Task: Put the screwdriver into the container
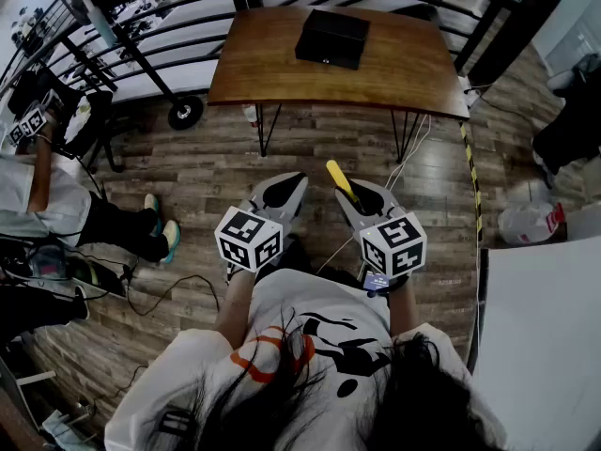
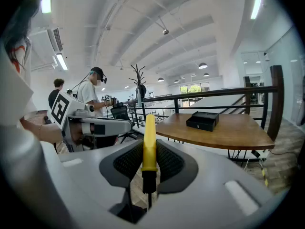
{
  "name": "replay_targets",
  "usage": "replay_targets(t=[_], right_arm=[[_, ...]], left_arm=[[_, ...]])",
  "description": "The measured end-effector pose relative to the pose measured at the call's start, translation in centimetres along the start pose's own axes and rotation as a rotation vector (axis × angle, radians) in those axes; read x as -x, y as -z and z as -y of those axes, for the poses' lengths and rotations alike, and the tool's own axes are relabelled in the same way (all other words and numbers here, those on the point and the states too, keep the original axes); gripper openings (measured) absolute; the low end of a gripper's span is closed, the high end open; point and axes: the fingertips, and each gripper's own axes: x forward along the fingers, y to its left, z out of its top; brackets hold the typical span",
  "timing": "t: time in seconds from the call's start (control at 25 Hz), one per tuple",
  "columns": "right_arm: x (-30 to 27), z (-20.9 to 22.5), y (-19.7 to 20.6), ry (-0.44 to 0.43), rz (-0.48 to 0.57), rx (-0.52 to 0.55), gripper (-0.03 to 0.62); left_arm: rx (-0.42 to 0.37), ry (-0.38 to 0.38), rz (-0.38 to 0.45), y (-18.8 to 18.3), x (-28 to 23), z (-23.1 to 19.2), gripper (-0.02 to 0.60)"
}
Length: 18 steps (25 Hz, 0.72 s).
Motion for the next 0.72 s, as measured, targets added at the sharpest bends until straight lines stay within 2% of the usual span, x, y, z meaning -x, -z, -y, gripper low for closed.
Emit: replay_targets(t=[0.24, 0.72], right_arm=[[-0.1, 0.9, -0.1, 0.001, 0.025, -0.017, 0.109], [0.1, 1.7, 1.8, -0.029, -0.010, -0.046, 0.109]], left_arm=[[-0.013, 0.006, -0.001, 0.2, -0.8, 0.0, 0.000], [0.002, 0.009, -0.037, 1.8, -2.0, 1.3, 0.000]])
